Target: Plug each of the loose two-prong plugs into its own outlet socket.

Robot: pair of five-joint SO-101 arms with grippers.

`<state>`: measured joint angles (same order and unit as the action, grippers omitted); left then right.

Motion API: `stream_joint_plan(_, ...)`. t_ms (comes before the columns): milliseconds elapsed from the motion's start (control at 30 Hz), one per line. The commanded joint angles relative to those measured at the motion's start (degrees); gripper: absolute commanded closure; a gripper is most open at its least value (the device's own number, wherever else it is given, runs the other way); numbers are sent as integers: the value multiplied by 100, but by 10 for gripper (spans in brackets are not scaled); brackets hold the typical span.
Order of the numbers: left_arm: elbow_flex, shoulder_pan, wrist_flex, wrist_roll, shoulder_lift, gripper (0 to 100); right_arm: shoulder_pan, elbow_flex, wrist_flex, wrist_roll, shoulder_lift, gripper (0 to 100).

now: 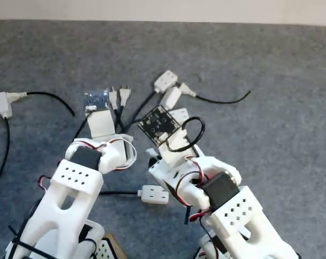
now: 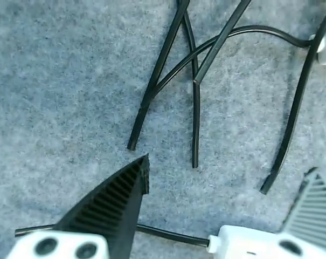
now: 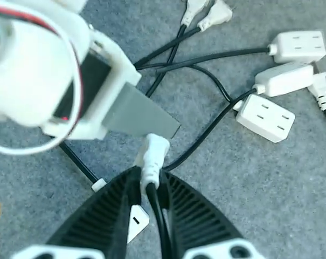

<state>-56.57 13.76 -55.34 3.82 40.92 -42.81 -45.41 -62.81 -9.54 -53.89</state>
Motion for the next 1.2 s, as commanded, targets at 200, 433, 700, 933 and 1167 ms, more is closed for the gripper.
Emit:
stream_joint_plan(200,-22,110,18,-9,-22,583,31,567,-145,53,778,994)
stream_joint_plan(433,22,-1912,475,-484,-40,585,110,2026,-2026,35,1648,994)
stream_joint_plan(700,-22,-3037,993,-1380,-57,585,127,3864,-3829,308,3424,994)
stream_joint_plan(933,-145,-3064,1002,-1389,-22,585,321,3714,-3758,1248,4409,994)
stream_joint_plan(1167,-163,-3064,1002,-1380,-22,585,295,3653,-3758,1881,4629,994)
